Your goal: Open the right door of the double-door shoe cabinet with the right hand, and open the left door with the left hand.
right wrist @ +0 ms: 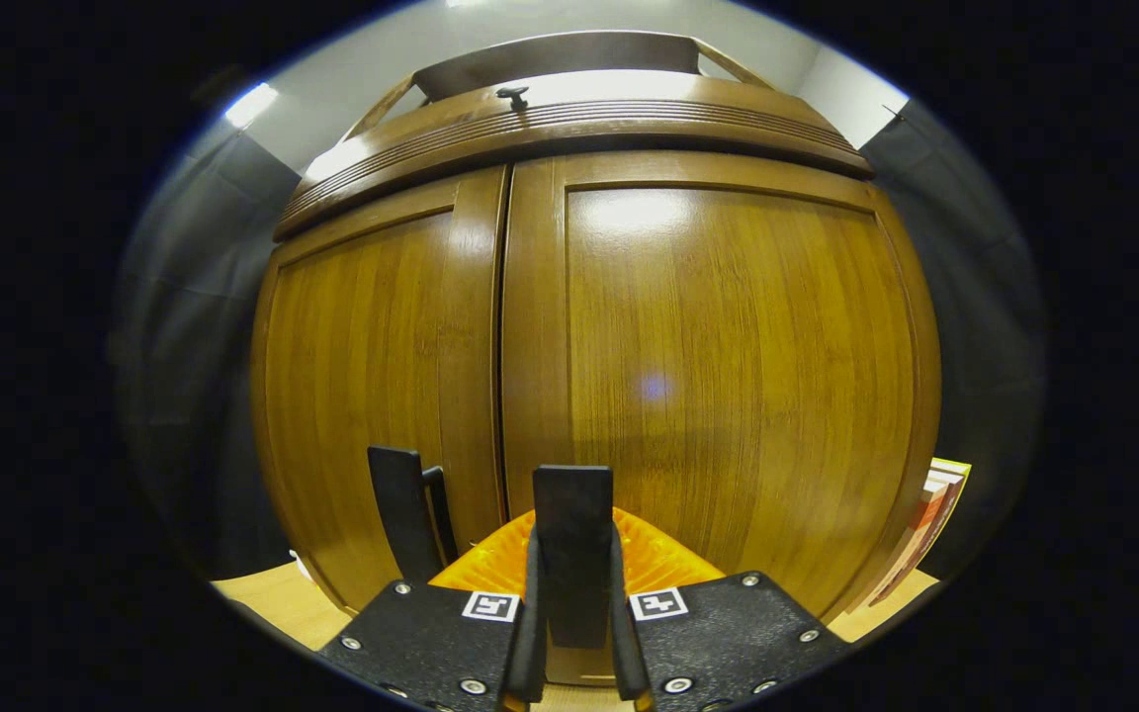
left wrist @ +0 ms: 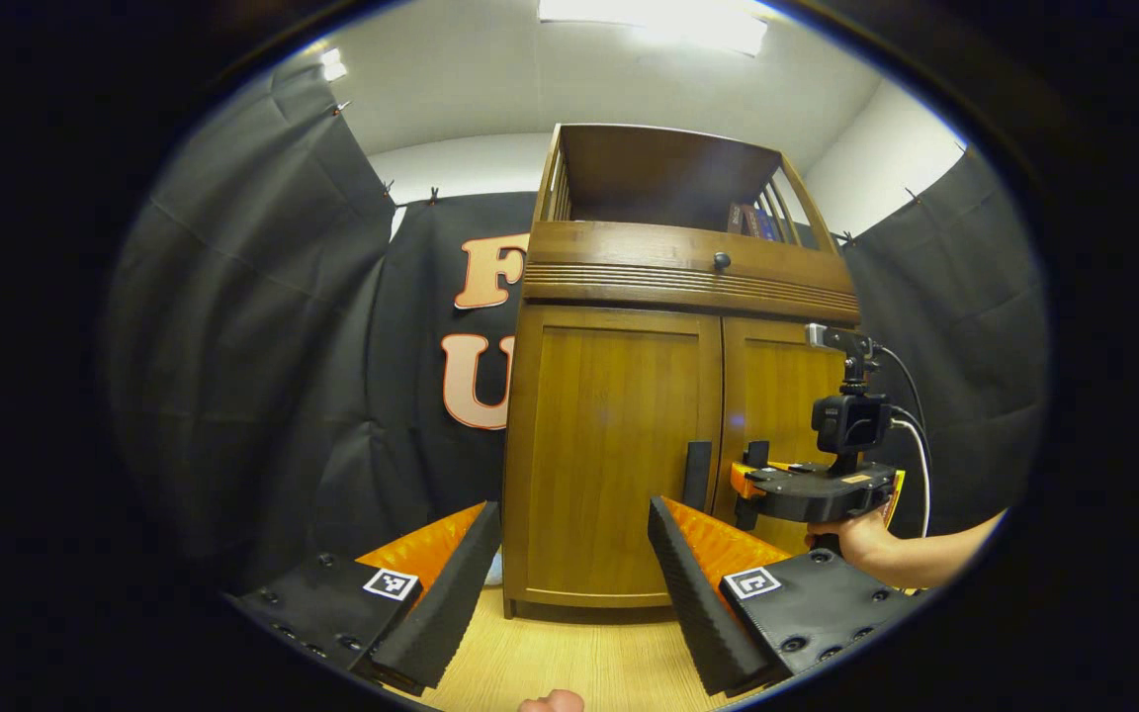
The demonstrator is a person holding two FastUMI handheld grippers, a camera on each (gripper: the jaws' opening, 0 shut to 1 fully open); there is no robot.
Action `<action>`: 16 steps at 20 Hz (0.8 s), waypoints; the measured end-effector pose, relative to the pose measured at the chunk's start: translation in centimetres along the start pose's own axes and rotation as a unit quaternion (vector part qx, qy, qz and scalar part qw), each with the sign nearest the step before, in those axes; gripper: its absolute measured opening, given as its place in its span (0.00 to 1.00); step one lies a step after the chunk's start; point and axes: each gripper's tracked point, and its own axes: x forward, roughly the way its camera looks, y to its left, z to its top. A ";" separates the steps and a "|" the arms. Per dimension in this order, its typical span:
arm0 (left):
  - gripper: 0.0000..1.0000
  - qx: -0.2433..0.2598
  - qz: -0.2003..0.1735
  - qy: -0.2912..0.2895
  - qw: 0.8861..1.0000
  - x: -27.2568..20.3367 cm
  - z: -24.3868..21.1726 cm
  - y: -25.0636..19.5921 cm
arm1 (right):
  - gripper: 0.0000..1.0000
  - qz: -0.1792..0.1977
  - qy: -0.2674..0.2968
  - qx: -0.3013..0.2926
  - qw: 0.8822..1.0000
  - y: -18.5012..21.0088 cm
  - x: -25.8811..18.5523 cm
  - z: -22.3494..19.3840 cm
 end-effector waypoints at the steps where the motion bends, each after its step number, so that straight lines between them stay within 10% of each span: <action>1: 0.96 0.001 -0.001 0.003 1.000 -0.1 -0.1 -0.1 | 0.24 -0.001 0.003 -0.011 1.000 0.0 0.1 0.0; 16: 0.98 0.004 -0.017 0.001 1.000 -2.9 0.6 -3.8 | 0.17 0.047 0.019 0.001 0.999 -0.6 -7.8 0.0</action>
